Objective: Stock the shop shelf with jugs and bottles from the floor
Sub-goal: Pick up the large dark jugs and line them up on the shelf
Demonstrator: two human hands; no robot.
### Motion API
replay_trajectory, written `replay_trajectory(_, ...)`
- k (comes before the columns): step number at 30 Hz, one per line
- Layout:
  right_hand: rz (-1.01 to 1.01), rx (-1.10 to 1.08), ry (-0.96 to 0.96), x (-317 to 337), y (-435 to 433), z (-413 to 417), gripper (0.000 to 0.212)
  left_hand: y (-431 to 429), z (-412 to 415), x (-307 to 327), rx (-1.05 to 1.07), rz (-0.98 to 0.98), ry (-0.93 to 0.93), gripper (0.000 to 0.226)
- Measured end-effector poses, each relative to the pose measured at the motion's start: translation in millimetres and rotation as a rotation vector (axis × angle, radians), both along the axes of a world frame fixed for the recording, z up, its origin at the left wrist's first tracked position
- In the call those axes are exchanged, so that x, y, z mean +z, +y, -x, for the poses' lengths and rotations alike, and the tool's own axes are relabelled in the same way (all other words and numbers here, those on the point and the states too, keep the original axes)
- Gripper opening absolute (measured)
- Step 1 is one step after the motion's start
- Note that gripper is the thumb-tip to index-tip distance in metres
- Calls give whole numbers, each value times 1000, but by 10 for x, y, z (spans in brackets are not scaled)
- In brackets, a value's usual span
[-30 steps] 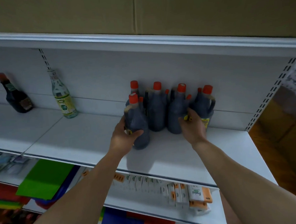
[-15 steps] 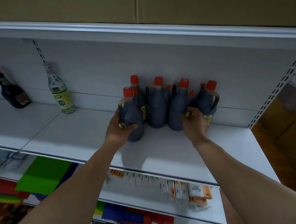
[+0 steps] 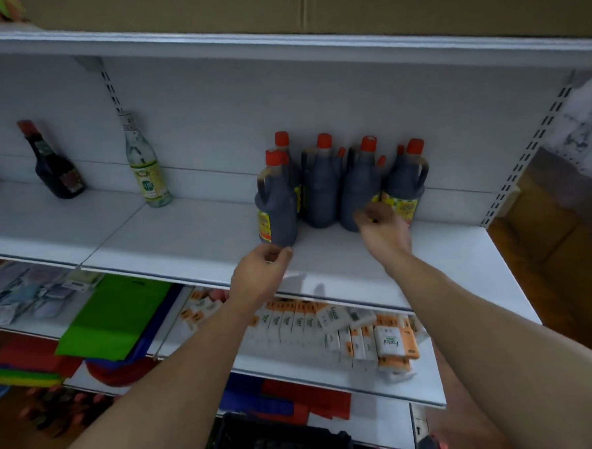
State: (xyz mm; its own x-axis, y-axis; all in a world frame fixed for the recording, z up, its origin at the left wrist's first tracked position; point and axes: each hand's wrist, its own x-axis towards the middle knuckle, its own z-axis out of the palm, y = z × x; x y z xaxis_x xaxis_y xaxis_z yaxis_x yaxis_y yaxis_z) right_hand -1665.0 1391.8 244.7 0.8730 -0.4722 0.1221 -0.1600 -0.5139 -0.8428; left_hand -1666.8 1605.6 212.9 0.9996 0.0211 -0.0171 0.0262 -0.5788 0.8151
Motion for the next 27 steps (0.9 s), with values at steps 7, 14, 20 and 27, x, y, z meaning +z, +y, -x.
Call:
replay_trajectory(7,-10,-36,21,20,184,588,30,-108,649,-320,-301,-83,59,36)
replay_trajectory(14,-15,-17,95,-250,29,1177,31,-391,1198,-926,-511,-247,218,48)
replay_trajectory(20,-30,89,183,-645,-338,1596,22,-770,1604,-1322,-525,-302,326,53)
replay_trajectory(27,22,156,322,-1303,-1256,1990,18,-1516,2097,-1913,-453,-361,471,55)
